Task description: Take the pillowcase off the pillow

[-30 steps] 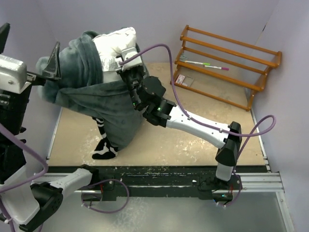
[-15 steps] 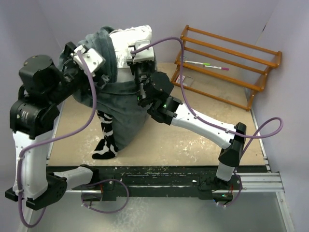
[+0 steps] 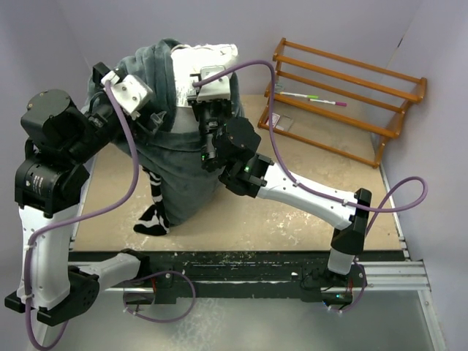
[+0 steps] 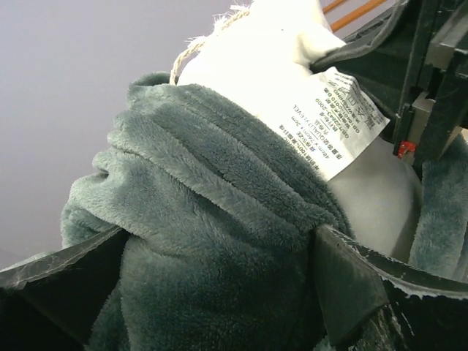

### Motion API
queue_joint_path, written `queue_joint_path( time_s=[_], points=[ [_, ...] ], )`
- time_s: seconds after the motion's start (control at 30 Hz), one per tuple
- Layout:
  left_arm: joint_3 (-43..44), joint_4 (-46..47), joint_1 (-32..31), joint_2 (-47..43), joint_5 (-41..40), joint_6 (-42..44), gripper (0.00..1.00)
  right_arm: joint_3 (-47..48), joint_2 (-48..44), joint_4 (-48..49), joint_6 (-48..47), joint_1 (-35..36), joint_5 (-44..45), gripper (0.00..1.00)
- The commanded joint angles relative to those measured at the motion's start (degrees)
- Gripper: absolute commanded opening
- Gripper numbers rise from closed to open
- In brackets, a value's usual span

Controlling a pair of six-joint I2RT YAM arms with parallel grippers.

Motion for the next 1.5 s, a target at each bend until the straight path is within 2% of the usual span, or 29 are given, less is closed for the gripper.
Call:
queue_joint_path(
  time_s=[0.0,0.17,0.3,0.4,0.57,0.73,0.87,1.1,1.3,1.47],
  points=[
    [-4.07,10.35,-0.29,-2.11,8.35,-5.87,0.99,2.72,-2.22,2.84,1.96,2.66,-3.84,0.0],
    [-5.1,13.65,-0.25,-5.05,19.92,-9.78,0.99,2.63,-1.53,1.08,1.69,2.66,-4.5,0.0],
    [-8.03,20.04,-0.25,-8.16,22.87,-13.44,0.99,3.3,-0.97,-1.2,2.56,2.37,-5.18,0.0],
    [-8.23,18.81,-0.24,-7.19,19.98,-12.65,0.99,3.52,-0.96,-2.18,3.38,2.22,-5.35,0.0],
    [-8.73,10.63,-0.33,-2.8,12.22,-8.07,1.0,3.99,-1.01,-2.02,4.11,2.31,-4.89,0.0],
    [-8.02,7.37,-0.25,1.95,3.96,-8.31,0.99,2.2,-2.23,-1.34,6.14,2.43,-5.31,0.0],
    [-10.17,12.02,-0.26,1.8,-5.6,-5.75,0.85,-2.86,-6.19,0.64,7.16,2.4,-6.96,0.0],
    [-13.97,14.99,-0.29,1.26,-12.53,-1.35,0.66,-9.98,-11.6,6.4,8.31,2.41,-9.15,0.0],
    [-15.42,19.47,-0.26,0.64,-18.23,1.03,0.43,-15.57,-15.49,6.86,9.62,2.12,-10.5,0.0],
    [-13.57,21.88,-0.3,-1.55,-17.29,2.38,0.37,-21.34,-18.71,5.73,12.99,-0.13,-9.88,0.0]
  ],
)
